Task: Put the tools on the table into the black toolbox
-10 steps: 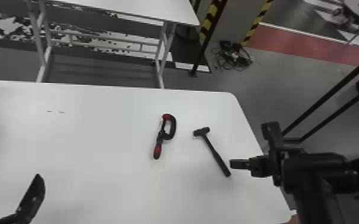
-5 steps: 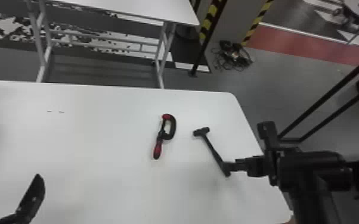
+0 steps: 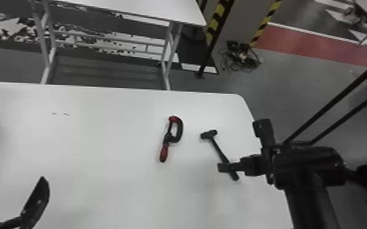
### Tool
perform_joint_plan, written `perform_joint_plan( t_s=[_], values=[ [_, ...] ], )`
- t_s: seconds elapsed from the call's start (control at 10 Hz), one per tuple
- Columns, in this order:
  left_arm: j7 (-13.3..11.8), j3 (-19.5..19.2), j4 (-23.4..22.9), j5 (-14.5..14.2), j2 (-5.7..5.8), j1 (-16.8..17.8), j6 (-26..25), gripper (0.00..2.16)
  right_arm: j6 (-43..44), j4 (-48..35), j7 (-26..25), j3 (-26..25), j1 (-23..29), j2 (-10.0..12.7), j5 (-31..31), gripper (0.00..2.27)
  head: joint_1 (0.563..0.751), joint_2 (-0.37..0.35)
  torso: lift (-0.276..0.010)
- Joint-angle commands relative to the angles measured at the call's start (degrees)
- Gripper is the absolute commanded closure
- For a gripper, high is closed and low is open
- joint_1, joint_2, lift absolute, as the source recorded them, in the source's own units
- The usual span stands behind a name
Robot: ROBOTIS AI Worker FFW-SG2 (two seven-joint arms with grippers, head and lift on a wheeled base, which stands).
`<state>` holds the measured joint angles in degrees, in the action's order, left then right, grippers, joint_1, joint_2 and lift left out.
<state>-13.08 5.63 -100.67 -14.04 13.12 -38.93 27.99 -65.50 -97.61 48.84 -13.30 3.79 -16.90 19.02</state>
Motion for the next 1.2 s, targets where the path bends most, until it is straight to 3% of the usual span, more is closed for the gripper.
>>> perform_joint_plan(
  t_s=[0.0, 0.3, 0.5, 0.6, 0.8, 1.1],
  values=[
    [-0.01, 0.0, 0.21, -0.29, 0.16, 0.0, 0.0, 0.06, 0.14, 1.81, -0.14, 0.55, -0.89, -0.06, 0.75, 0.11, 0.695, -0.323, -0.075],
    [-0.01, -0.26, 0.56, -0.37, 0.16, -0.09, 0.0, 0.06, 0.32, 3.13, -0.58, 0.64, -1.24, -0.15, 1.45, 0.2, 0.695, -0.328, -0.075],
    [-0.01, -0.18, 0.47, -0.37, 0.16, -0.09, 0.0, 0.06, 0.32, 3.31, 0.12, 0.64, -1.15, -0.59, 1.98, 0.77, 0.695, -0.331, -0.075],
    [-0.01, -0.18, 0.56, -0.37, 0.16, -0.18, 0.0, 0.06, 0.5, 3.22, -0.06, 0.2, -1.07, -0.5, 2.25, 1.5, 0.695, -0.334, -0.075],
    [-0.01, -0.18, 0.56, -0.37, 0.16, -0.26, 0.0, 0.06, 0.32, 3.22, 0.47, -0.41, -0.8, -0.94, 2.51, 2.16, 0.695, -0.343, -0.075],
    [0.08, -0.18, 0.65, -0.37, 0.16, -0.26, 0.18, 0.06, 0.85, 2.17, 0.38, -1.56, -0.28, -0.59, 2.07, 2.25, 0.695, -0.35, -0.075]
  ],
)
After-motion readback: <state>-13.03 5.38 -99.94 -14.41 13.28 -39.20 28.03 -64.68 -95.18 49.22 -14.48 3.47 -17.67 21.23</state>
